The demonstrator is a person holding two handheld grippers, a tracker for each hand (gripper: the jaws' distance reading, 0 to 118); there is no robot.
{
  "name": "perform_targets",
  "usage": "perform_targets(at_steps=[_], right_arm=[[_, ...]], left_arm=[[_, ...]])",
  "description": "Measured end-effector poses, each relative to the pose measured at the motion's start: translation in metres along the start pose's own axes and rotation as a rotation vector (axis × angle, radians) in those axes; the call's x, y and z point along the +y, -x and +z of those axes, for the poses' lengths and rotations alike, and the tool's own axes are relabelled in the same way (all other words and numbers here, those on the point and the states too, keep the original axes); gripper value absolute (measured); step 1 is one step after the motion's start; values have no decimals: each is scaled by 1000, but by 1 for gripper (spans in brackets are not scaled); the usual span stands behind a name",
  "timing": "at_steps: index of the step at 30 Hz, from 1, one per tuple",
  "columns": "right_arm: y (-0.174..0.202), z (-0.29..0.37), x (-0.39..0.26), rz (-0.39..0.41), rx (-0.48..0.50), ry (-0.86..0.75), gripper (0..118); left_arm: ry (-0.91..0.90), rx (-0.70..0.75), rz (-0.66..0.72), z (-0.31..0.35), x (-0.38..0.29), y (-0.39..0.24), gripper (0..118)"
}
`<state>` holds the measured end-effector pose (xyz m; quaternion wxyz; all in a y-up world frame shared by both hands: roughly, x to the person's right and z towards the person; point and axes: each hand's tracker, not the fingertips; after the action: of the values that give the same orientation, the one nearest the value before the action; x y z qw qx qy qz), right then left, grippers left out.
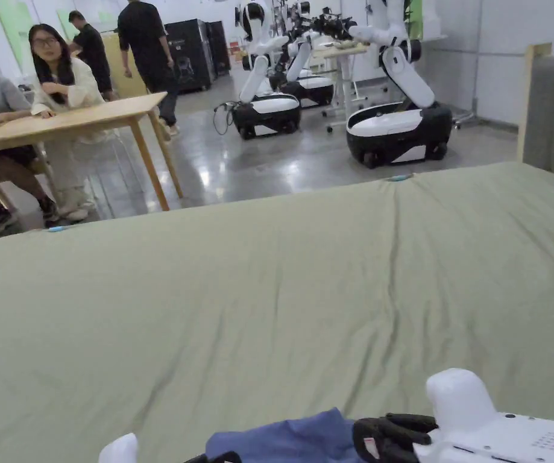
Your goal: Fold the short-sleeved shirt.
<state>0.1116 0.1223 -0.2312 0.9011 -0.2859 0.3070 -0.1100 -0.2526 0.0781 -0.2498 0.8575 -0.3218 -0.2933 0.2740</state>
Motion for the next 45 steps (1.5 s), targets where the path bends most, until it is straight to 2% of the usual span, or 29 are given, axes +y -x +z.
perform_targets(at_steps=[3, 6, 7, 8, 11, 12, 13, 14, 15, 17, 22, 24, 27, 28, 29, 30, 31, 33, 35, 38, 40, 45], right_arm=[[-6, -64, -1, -65, 42, 134, 0], [-17, -103, -15, -88, -93, 246, 0], [-24, -112, -23, -73, -141, 268, 1], [-35, -119, -33, -80, -153, 278, 1], [-51, -116, -47, -199, -54, 186, 1], [-50, -114, -45, -186, -69, 214, 1], [-50, -111, -44, -179, -73, 215, 1], [-49, -112, -44, -161, -77, 217, 1], [-49, -113, -45, -145, -79, 217, 1], [-44, -112, -47, -140, -85, 213, 1], [-51, -111, -50, -181, -59, 189, 1], [-53, -110, -52, -201, -49, 181, 1], [-51, -109, -52, -208, -49, 172, 1], [-51, -109, -54, -207, -54, 170, 1], [-51, -108, -56, -206, -57, 168, 1], [-50, -108, -55, -205, -59, 168, 1], [-49, -107, -55, -203, -67, 171, 1], [-40, -106, -49, -190, -68, 178, 1], [-34, -105, -43, -169, -63, 185, 1], [-22, -102, -32, -181, -3, 181, 1], [-14, -96, -28, -170, 9, 152, 1], [-12, -85, -24, -151, -9, 152, 1]], left_arm=[[-37, 43, 27, 36, 1, 14, 0], [-66, 108, 30, 58, -1, 25, 1], [-70, 145, 30, 59, -2, 24, 1], [-67, 180, 26, 60, -3, 27, 3], [-37, 191, 34, 49, -5, 40, 12], [-6, 166, 60, 42, -6, 44, 25], [23, 151, 87, 33, -6, 50, 67], [46, 148, 98, 22, -7, 55, 102], [43, 125, 106, 11, -7, 54, 118], [13, 58, 142, -7, -8, 64, 118], [188, -27, 318, -71, -6, 98, 118], [152, -102, 280, -82, -1, 88, 118], [266, -180, 263, -104, -1, 73, 108], [270, -129, 234, -108, -2, 70, 94], [291, -113, 176, -110, -2, 68, 67], [309, -99, 128, -110, -1, 67, 33], [321, -60, 117, -111, 1, 71, 33], [324, -101, 147, -108, 5, 71, 33], [342, -99, 87, -100, 16, 62, 33], [325, -125, 65, -75, 33, 74, 33], [299, -44, -16, -50, 56, 108, 33], [261, 97, -33, 67, 114, 203, 33]])
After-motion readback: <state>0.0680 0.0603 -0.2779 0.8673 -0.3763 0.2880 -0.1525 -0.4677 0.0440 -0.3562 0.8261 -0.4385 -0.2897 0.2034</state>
